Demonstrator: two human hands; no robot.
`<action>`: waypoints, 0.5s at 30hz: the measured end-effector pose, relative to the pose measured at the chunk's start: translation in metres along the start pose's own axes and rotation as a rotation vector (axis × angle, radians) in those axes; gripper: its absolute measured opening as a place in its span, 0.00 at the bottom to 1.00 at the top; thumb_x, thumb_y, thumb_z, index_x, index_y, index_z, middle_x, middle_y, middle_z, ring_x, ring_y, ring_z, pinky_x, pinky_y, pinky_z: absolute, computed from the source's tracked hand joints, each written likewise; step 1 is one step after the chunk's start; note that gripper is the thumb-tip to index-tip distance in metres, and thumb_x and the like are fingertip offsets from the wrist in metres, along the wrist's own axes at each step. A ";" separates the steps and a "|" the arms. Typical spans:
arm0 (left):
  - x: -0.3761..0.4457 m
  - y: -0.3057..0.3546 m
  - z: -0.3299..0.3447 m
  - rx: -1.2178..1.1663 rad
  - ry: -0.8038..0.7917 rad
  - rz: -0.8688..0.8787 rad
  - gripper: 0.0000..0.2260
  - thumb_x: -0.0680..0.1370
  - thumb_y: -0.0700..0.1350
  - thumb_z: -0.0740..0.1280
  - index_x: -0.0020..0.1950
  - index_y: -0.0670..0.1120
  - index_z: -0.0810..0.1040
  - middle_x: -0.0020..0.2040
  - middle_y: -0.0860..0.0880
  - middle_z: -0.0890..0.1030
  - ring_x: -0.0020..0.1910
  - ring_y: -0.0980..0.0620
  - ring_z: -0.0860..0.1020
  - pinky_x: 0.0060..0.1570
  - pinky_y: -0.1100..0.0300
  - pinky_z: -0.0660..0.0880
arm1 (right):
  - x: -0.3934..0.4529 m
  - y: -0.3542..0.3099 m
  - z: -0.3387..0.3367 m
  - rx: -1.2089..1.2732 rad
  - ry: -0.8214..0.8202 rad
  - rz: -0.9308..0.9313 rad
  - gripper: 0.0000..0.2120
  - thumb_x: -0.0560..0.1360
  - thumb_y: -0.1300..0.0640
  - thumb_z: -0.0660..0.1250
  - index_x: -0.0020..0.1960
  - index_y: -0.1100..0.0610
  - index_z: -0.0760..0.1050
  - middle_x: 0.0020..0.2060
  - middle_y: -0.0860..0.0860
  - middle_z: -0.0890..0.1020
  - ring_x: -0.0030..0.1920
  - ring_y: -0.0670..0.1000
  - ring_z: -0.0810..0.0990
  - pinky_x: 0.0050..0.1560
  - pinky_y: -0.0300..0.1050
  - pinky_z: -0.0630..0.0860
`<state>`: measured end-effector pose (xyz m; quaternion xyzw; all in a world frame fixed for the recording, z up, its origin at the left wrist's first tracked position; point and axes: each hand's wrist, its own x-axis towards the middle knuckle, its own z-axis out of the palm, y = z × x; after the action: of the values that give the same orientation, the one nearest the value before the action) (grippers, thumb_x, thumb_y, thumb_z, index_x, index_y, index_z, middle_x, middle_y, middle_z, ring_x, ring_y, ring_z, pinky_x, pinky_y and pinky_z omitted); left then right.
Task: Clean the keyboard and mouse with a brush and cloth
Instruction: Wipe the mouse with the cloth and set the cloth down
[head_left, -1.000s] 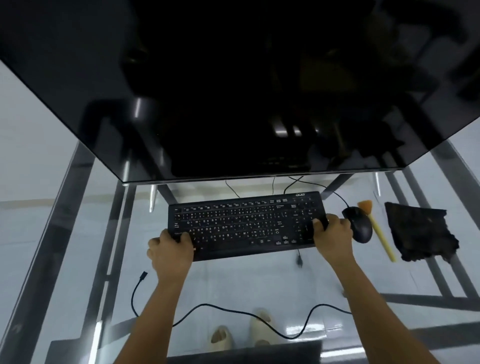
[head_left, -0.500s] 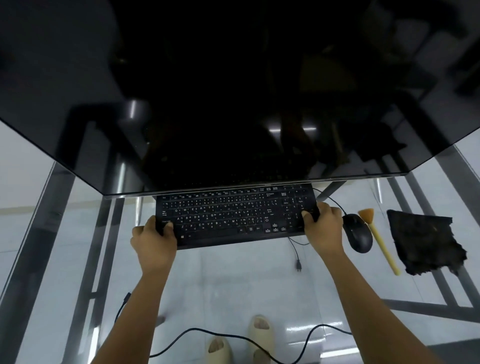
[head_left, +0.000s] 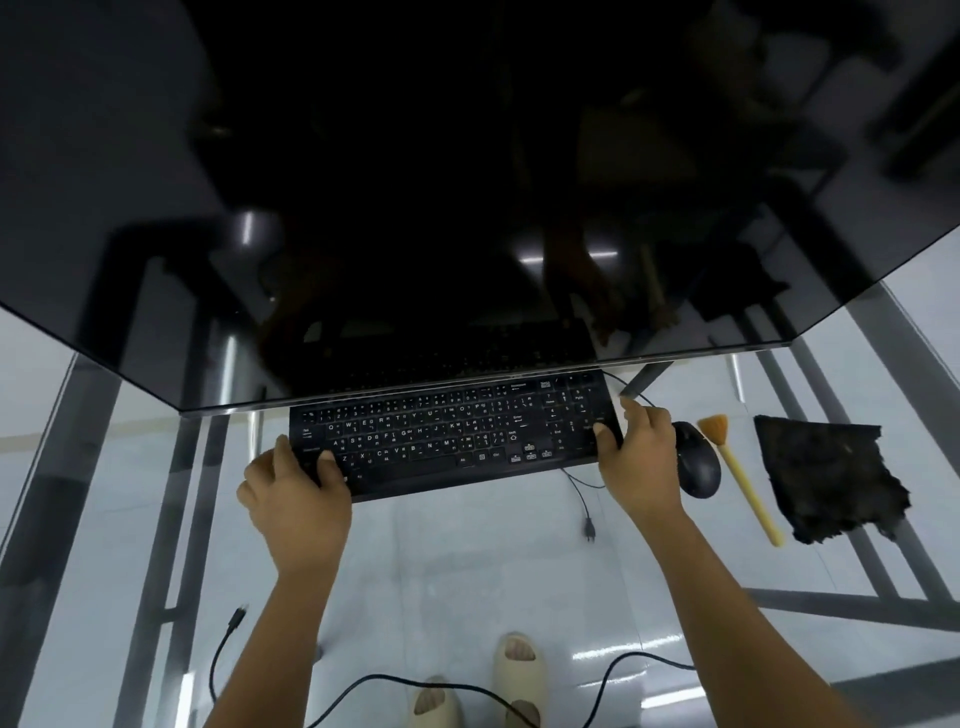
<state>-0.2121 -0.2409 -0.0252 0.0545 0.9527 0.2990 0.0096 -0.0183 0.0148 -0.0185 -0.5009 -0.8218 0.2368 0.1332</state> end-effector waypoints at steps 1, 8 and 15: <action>-0.009 0.007 0.001 -0.013 0.013 0.066 0.20 0.77 0.42 0.66 0.67 0.36 0.71 0.61 0.33 0.72 0.60 0.33 0.67 0.60 0.41 0.65 | -0.003 0.004 -0.005 -0.043 0.019 -0.015 0.23 0.77 0.56 0.67 0.69 0.63 0.68 0.60 0.63 0.73 0.61 0.63 0.71 0.61 0.56 0.71; -0.077 0.082 0.043 0.031 -0.280 0.657 0.25 0.79 0.51 0.53 0.72 0.41 0.68 0.73 0.44 0.66 0.73 0.44 0.63 0.71 0.43 0.59 | -0.016 0.051 -0.038 -0.212 0.108 -0.066 0.20 0.74 0.62 0.69 0.64 0.62 0.72 0.61 0.60 0.75 0.59 0.65 0.73 0.58 0.62 0.72; -0.121 0.120 0.087 0.198 -0.499 0.949 0.24 0.80 0.50 0.59 0.74 0.45 0.63 0.76 0.47 0.61 0.76 0.49 0.57 0.73 0.46 0.54 | -0.016 0.077 -0.045 -0.161 0.057 -0.060 0.21 0.76 0.62 0.67 0.68 0.60 0.71 0.66 0.61 0.73 0.59 0.63 0.74 0.59 0.57 0.74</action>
<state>-0.0757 -0.1069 -0.0297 0.5484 0.8159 0.1573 0.0943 0.0680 0.0420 -0.0206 -0.4917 -0.8487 0.1515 0.1226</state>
